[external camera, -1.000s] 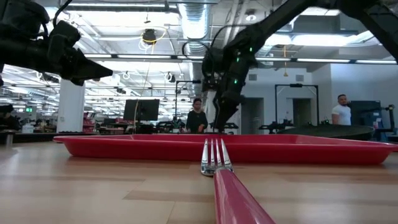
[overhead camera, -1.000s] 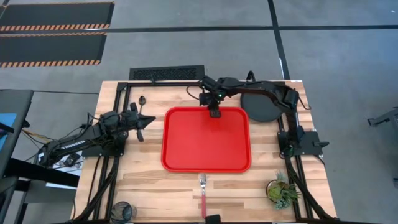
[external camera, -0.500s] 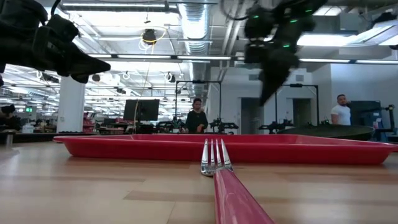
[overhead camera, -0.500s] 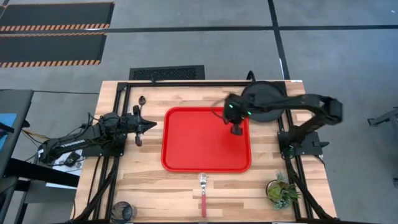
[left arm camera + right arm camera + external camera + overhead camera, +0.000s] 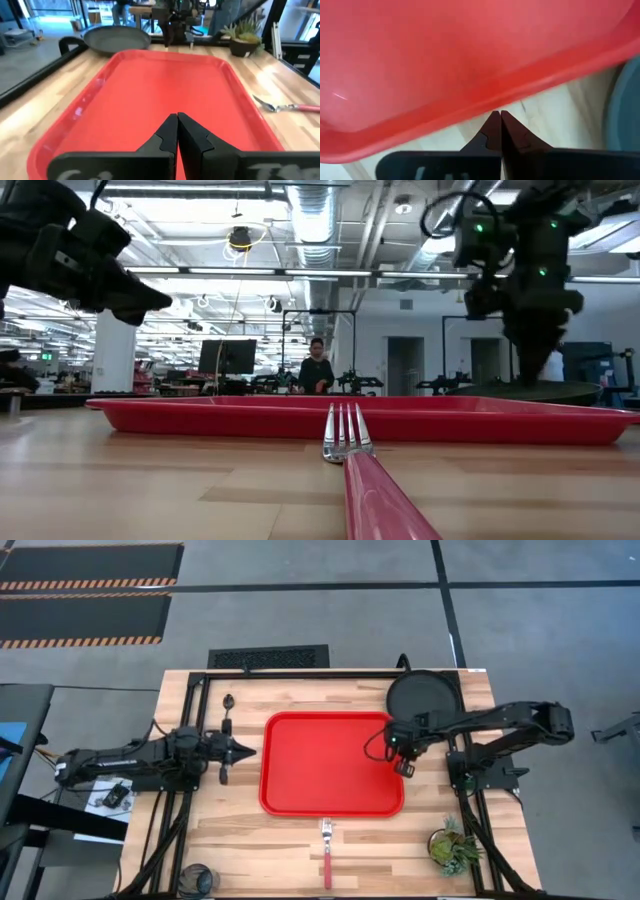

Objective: Pick and place plate/cup/fork/spoon on tray
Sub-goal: Set up the red tray on the table

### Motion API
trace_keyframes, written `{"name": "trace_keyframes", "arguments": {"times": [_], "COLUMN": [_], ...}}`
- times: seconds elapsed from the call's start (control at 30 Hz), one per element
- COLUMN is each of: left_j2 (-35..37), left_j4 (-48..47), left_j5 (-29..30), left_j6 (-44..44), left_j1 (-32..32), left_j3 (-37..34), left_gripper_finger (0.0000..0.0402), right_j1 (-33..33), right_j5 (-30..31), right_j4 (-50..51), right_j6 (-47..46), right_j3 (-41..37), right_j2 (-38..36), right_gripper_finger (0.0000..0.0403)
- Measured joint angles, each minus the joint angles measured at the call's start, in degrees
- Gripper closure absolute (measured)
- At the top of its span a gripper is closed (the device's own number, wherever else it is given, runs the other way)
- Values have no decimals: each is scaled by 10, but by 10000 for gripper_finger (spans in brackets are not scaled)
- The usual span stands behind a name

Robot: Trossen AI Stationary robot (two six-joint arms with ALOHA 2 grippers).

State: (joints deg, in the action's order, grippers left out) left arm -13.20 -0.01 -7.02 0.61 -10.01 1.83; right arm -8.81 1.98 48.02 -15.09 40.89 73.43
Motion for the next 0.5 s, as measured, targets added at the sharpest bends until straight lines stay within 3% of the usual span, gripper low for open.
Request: {"name": "trace_keyframes", "arguments": {"times": [0.2, 0.5], "left_j2": [-52, -136], "left_j4": [-4, -104], "left_j5": [47, 106], "left_j6": [-1, 25], "left_j1": [31, 56], "left_j3": [14, 79], "left_gripper_finger": [401, 401], "right_j1": [11, 5], "right_j5": [12, 27], "right_j4": [-10, -80], "right_j6": [-29, -16], "right_j3": [-32, -54], "right_j2": [-2, 34], "right_gripper_finger": [396, 396]}}
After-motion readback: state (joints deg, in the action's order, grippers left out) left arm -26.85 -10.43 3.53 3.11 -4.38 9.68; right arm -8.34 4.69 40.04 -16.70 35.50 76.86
